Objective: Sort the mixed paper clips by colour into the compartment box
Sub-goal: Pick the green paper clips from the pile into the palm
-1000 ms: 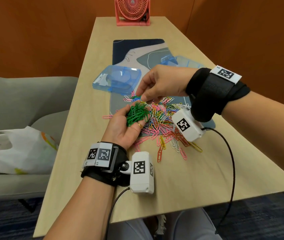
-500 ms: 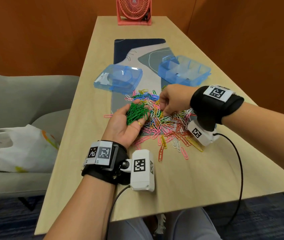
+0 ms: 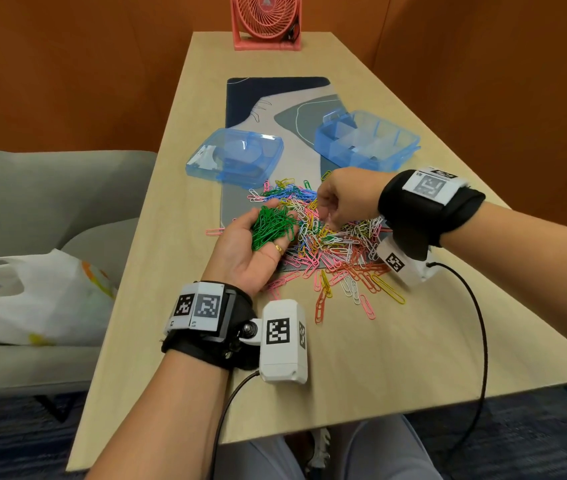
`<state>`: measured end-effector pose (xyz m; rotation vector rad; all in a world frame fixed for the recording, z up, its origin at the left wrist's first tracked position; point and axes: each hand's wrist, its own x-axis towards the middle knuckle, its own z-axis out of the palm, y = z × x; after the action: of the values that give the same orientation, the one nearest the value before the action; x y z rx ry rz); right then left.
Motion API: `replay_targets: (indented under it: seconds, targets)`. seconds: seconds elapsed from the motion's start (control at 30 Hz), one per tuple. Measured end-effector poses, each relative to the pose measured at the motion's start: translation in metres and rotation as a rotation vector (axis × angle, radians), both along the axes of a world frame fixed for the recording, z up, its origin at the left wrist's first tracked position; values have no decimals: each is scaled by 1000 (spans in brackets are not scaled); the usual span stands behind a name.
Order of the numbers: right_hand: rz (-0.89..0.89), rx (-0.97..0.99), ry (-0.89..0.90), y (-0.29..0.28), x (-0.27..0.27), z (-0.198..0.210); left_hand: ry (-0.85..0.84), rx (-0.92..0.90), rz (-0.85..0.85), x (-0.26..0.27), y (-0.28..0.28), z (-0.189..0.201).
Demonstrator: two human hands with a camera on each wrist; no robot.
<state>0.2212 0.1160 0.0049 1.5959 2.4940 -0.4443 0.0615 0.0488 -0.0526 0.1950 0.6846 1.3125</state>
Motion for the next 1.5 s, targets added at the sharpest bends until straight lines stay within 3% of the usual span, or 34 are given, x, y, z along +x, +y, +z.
replay_targets:
  seconds: [0.13,0.3,0.67,1.0,1.13,1.27,1.5]
  targets:
    - [-1,-11,-24,1,3,4,2,-3,5,1,0,0]
    - [27,-13,75,-1,0,2,4,-4,11,0,-1,1]
    - [41,-46,27,1,1,-3,17,-17,11,1,-1,2]
    - [-41,56,130,6,7,4,23,-14,7,1,-2,3]
    - [-4,-2,150,4,7,3,31,-11,18,2,-2,3]
    - [52,-73,89,1,4,-3,25,-9,11,2,-3,3]
    - [89,-27,-25,3,2,-5,26,-8,13,2,-3,4]
